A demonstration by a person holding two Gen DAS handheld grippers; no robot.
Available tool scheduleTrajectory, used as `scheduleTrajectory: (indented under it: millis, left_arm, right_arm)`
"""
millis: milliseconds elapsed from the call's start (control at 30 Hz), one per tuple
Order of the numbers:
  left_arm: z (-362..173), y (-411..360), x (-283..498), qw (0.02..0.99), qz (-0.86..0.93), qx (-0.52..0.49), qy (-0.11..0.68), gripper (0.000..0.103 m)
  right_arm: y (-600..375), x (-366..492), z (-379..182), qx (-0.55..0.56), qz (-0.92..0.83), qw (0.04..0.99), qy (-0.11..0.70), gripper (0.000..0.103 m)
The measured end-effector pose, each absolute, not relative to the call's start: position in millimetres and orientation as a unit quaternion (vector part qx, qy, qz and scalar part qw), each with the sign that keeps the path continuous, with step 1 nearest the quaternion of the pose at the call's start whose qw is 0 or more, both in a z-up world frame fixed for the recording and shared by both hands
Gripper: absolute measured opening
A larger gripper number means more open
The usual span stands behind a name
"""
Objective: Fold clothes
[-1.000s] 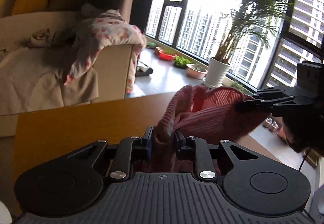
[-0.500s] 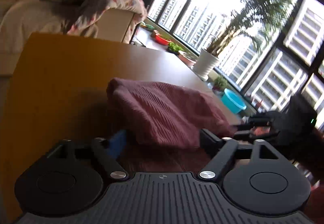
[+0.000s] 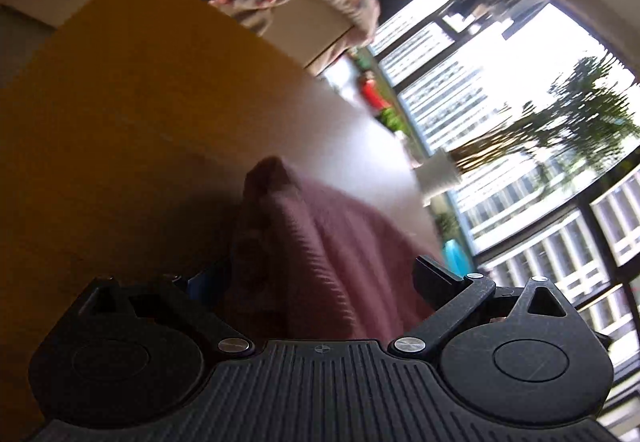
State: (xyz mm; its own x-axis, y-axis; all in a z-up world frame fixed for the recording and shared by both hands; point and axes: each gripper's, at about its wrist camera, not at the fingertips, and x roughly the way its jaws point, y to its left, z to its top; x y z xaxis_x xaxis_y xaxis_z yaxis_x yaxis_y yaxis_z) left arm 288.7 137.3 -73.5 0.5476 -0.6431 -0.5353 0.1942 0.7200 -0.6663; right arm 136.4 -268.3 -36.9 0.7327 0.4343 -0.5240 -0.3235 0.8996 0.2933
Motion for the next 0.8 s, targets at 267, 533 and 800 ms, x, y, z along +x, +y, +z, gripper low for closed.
scheduleTrajectory:
  millis: [267, 533, 800]
  left_arm:
    - [-64.6, 116.0, 279.5, 0.851, -0.276, -0.203, 0.398, 0.048]
    - [-80.8, 144.1, 253.8, 0.687, -0.386, -0.466, 0.402, 0.039]
    - [-114.0, 165.8, 220.0, 0.721, -0.313, -0.398, 0.473, 0.043]
  right_arm:
    - [-260.9, 139.0, -52.1, 0.096, 0.198, 0.92, 0.326, 0.053]
    - [-270.4, 121.7, 5.0, 0.122, 0.253, 0.92, 0.275, 0.022]
    - [-285.9, 104.2, -39.8, 0.129, 0.221, 0.899, 0.355, 0.025]
